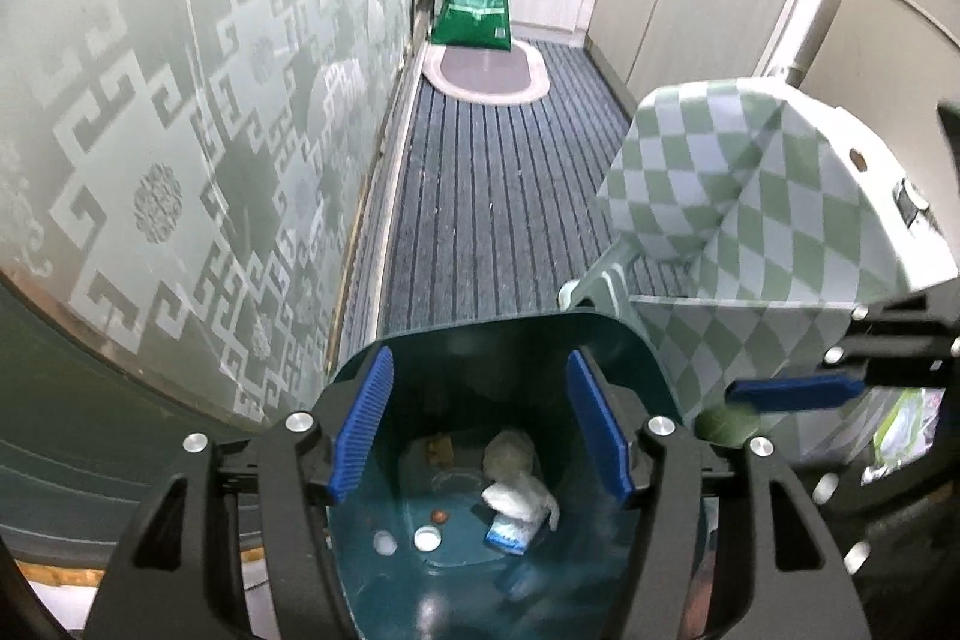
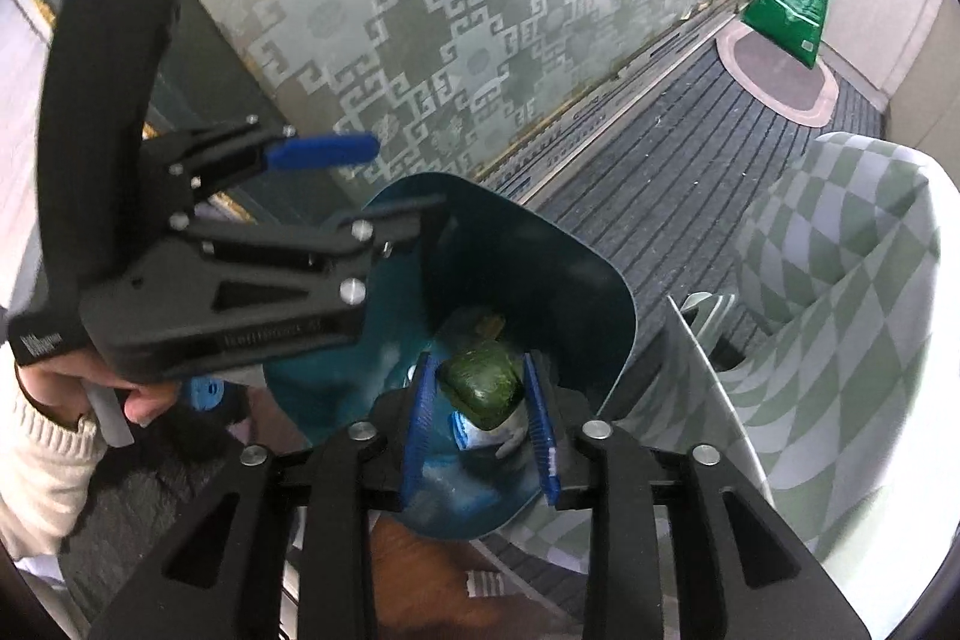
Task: Collect trash
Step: 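Move the left gripper to another nut shell while the right reaches the black wrapper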
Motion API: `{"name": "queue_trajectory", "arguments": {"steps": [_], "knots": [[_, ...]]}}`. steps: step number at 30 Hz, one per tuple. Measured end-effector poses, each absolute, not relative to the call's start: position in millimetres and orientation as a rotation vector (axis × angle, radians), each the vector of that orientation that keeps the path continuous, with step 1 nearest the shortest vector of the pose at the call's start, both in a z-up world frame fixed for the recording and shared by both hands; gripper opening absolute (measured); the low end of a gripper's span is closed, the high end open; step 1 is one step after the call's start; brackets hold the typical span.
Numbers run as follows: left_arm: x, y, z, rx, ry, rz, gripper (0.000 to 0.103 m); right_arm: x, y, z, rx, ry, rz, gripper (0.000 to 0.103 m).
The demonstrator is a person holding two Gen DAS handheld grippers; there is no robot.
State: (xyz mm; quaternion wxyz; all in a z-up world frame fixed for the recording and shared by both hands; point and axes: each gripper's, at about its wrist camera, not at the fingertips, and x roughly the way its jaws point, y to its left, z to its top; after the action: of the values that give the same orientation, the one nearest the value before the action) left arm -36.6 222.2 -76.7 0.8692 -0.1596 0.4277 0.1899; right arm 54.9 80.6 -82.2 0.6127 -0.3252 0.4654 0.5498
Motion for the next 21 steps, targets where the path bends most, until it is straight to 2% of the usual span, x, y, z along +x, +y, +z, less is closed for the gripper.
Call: {"name": "queue_trajectory", "arguments": {"steps": [1,2,12,19,21], "knots": [[-36,222,-74,-0.334,0.880,0.396,0.065,54,80,-82,-0.751,1.077,1.273,0.045],[-37,221,-71,-0.334,0.866,0.396,0.065,54,79,-82,-0.751,1.075,1.276,0.047],[-44,223,-35,-0.385,0.666,0.415,0.067,64,65,-50,-0.636,0.972,1.270,0.049],[-30,208,-15,-0.379,0.604,0.395,0.070,90,37,-16,-0.527,0.858,1.202,0.050],[-24,201,-12,-0.373,0.592,0.377,0.071,102,24,-5,-0.494,0.830,1.170,0.053]]}}
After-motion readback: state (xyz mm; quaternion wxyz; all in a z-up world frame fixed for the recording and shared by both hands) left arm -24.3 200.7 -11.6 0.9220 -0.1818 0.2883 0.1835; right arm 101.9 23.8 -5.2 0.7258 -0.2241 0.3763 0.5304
